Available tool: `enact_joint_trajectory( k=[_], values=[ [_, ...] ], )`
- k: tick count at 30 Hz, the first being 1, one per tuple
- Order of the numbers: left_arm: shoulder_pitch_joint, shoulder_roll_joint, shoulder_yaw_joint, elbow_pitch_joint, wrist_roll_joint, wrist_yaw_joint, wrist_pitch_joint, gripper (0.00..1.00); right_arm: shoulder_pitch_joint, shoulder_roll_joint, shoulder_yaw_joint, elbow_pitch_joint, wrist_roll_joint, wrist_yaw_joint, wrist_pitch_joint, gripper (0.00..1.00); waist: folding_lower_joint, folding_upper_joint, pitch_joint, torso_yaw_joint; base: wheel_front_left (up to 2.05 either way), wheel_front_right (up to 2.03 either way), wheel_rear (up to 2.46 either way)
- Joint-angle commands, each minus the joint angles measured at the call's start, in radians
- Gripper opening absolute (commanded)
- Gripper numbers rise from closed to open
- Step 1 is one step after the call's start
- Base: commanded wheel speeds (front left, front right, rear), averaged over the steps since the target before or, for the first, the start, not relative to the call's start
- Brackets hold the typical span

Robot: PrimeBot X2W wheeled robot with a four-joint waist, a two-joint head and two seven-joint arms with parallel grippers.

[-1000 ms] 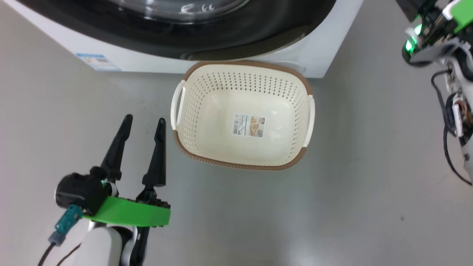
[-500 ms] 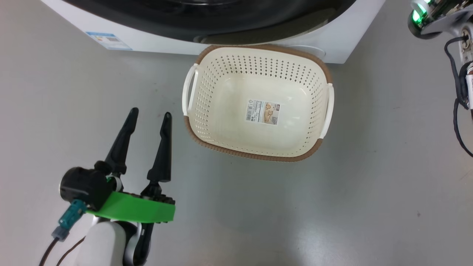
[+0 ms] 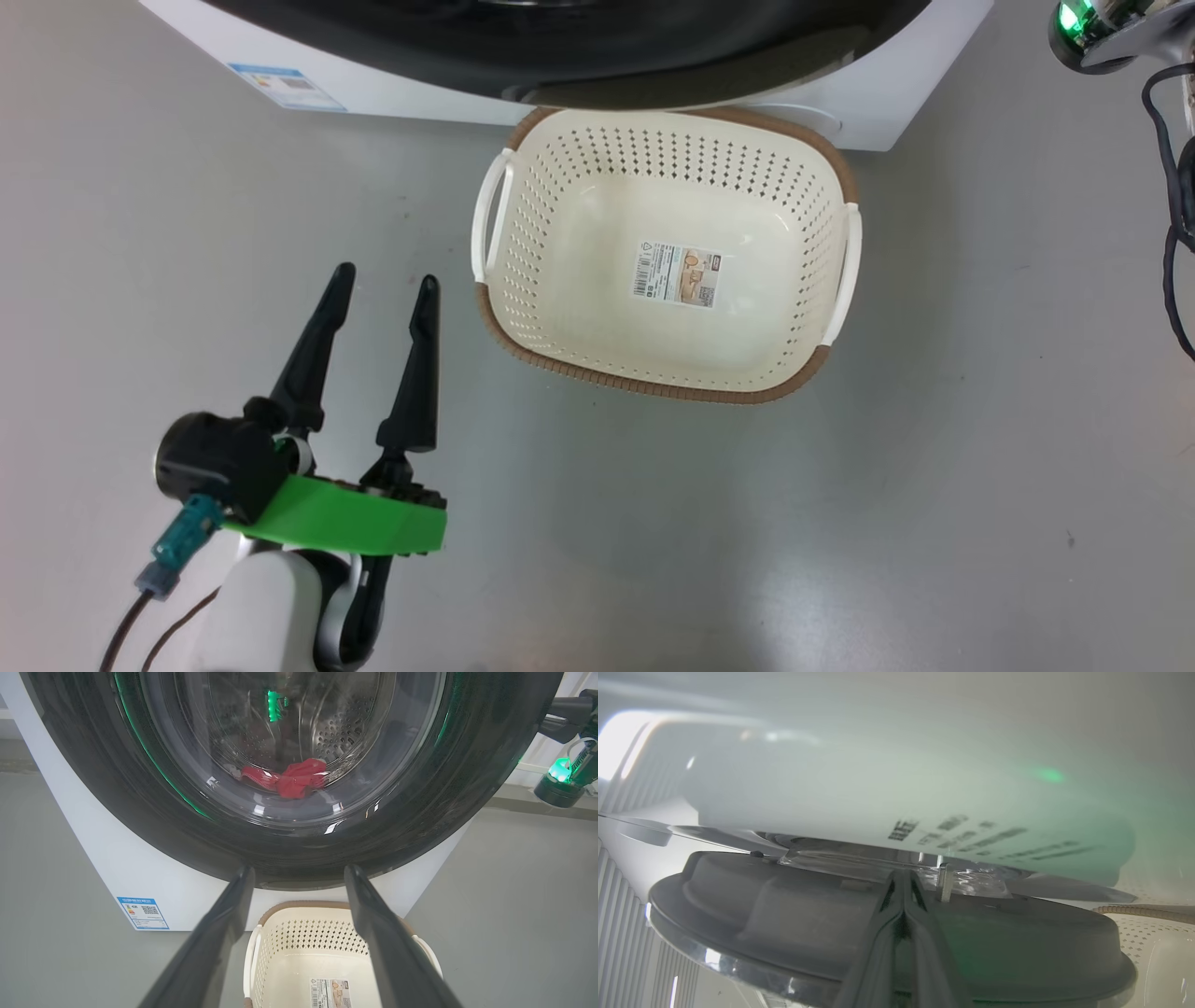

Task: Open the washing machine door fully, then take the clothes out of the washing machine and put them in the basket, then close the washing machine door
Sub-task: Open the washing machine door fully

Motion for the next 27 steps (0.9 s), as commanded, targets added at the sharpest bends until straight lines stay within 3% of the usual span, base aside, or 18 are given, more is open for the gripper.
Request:
enact_joint_trajectory(
  k=[1, 27],
  values=[
    [0.002, 0.02, 0.032, -0.016, -0.002, 0.0, -0.008, 1.0, 0.003, 0.02, 0.015, -0.039, -0.006, 0.001, 0.022, 0.0, 0.0, 0.0, -0.004, -0.003, 0.0, 0.0, 0.0],
    [0.01, 0.02, 0.044, 0.013, 0.028, -0.006, -0.008, 1.0, 0.126, 0.061, 0.058, -0.088, -0.022, 0.001, 0.222, 0.0, 0.0, 0.0, -0.078, -0.065, 0.0, 0.0, 0.0]
  ],
)
